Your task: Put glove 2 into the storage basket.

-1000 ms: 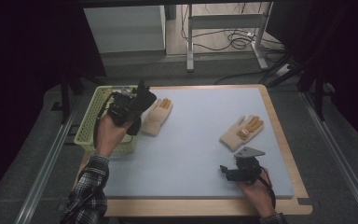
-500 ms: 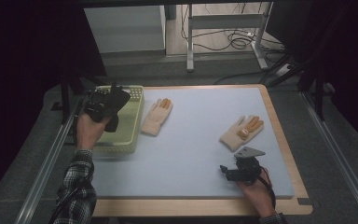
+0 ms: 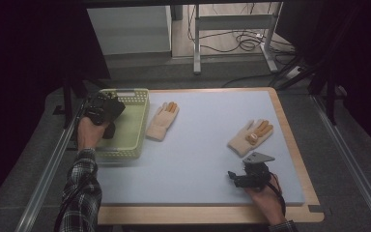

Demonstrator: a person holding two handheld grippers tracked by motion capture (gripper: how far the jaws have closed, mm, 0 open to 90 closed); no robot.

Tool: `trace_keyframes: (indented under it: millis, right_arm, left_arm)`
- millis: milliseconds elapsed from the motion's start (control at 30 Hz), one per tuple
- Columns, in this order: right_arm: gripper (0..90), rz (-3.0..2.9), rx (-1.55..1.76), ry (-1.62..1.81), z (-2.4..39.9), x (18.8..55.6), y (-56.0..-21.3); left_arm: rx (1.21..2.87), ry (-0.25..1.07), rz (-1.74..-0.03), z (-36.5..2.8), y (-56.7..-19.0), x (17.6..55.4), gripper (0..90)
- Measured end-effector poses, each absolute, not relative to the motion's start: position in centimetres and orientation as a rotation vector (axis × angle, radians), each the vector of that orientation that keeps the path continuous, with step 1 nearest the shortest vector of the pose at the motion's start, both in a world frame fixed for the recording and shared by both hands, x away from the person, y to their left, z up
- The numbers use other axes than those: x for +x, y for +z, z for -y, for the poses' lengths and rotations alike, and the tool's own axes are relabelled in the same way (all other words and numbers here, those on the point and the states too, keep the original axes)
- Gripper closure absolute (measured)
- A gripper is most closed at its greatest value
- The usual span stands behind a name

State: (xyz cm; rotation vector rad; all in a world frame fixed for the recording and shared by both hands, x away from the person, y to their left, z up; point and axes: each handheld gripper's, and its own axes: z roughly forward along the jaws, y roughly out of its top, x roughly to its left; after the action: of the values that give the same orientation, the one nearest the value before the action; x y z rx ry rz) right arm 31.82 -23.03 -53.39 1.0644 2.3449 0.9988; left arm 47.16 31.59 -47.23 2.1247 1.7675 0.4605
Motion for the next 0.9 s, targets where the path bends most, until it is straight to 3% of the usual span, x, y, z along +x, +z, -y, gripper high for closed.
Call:
trace_keyframes:
  millis: [367,433,467,500,533,767,900]
  right_arm:
    - [19.3,-2.347,1.064,1.000,23.0,31.8,-53.4]
    - [19.2,-2.348,1.064,1.001,23.0,31.8,-53.4]
    - [19.2,-2.348,1.064,1.001,23.0,31.8,-53.4]
    - [19.2,-2.348,1.064,1.001,23.0,31.8,-53.4]
    - [19.1,-2.348,1.063,1.001,23.0,31.8,-53.4]
    - [19.1,-2.349,1.063,1.001,23.0,31.8,-53.4]
    - [19.1,-2.349,1.063,1.001,23.0,31.8,-53.4]
  left_arm:
    - [2.221,0.467,-1.859,-31.4,-49.5,49.5,55.9]
    - [2.234,0.473,-1.872,-31.5,-49.7,49.5,48.9]
    - [2.237,0.490,-1.871,-31.5,-49.9,49.5,39.0]
    - [2.251,0.512,-1.872,-31.5,-49.9,49.4,39.0]
    - [2.251,0.521,-1.875,-31.6,-49.9,49.3,29.1]
    - [2.200,0.434,-1.834,-32.4,-49.1,48.3,11.2]
    - [2.149,0.415,-1.795,-32.8,-48.1,47.5,7.6]
